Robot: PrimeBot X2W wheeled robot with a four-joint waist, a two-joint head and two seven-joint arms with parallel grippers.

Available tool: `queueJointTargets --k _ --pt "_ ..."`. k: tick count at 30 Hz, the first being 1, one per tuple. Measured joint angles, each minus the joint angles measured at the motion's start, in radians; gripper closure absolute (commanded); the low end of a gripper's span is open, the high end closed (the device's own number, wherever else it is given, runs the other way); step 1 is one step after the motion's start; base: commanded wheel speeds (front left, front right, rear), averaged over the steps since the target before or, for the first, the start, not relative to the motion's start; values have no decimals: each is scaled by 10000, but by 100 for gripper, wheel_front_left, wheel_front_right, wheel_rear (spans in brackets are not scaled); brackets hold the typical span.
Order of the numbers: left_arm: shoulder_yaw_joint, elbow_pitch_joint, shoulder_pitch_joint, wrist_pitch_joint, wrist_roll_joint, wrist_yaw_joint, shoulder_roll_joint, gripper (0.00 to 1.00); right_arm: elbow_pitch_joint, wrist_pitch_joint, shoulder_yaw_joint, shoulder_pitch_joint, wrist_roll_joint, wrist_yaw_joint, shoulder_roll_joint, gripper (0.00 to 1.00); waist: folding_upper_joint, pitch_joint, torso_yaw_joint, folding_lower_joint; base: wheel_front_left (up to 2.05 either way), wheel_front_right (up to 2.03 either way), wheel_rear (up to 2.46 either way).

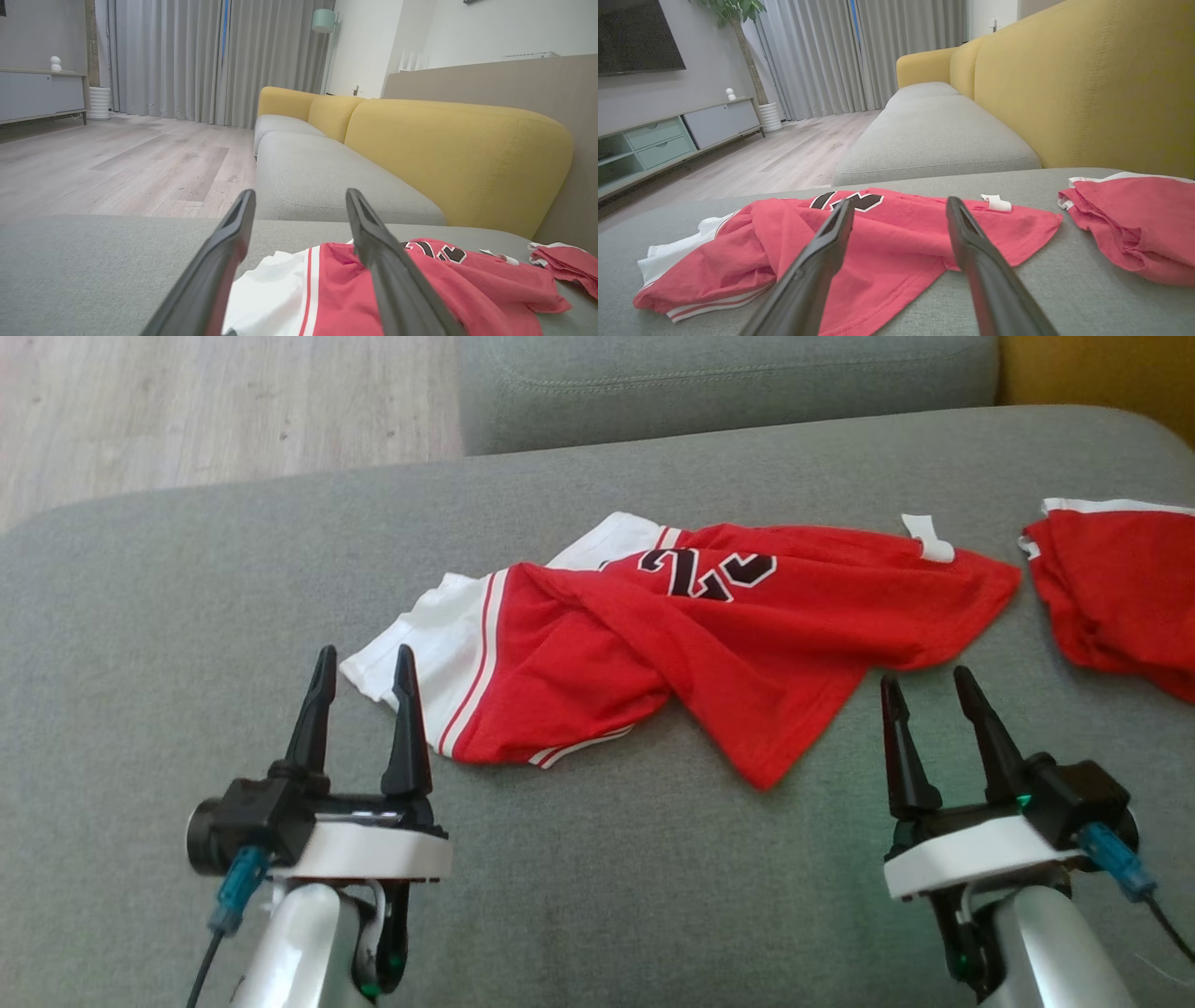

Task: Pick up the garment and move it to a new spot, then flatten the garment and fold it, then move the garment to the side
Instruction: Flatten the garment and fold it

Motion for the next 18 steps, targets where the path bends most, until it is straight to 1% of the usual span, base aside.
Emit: queueJointTargets --k 4,7,14,18 --pt "-111 2 -2 0 0 -2 2 0 52 0 284 -12 -207 0 8 0 0 105 151 0 0 0 0" --pt "-242 6 -7 0 0 -2 -2 0 378 21 786 -41 -316 0 8 0 0 206 308 1 0 0 0" --pt "-355 67 -38 0 -104 0 4 0 1685 688 1774 -558 -802 0 4 0 0 465 733 1 0 0 0" --pt "-493 96 -66 0 -104 2 4 0 2589 930 2054 -972 -986 0 -15 0 0 610 979 1 0 0 0"
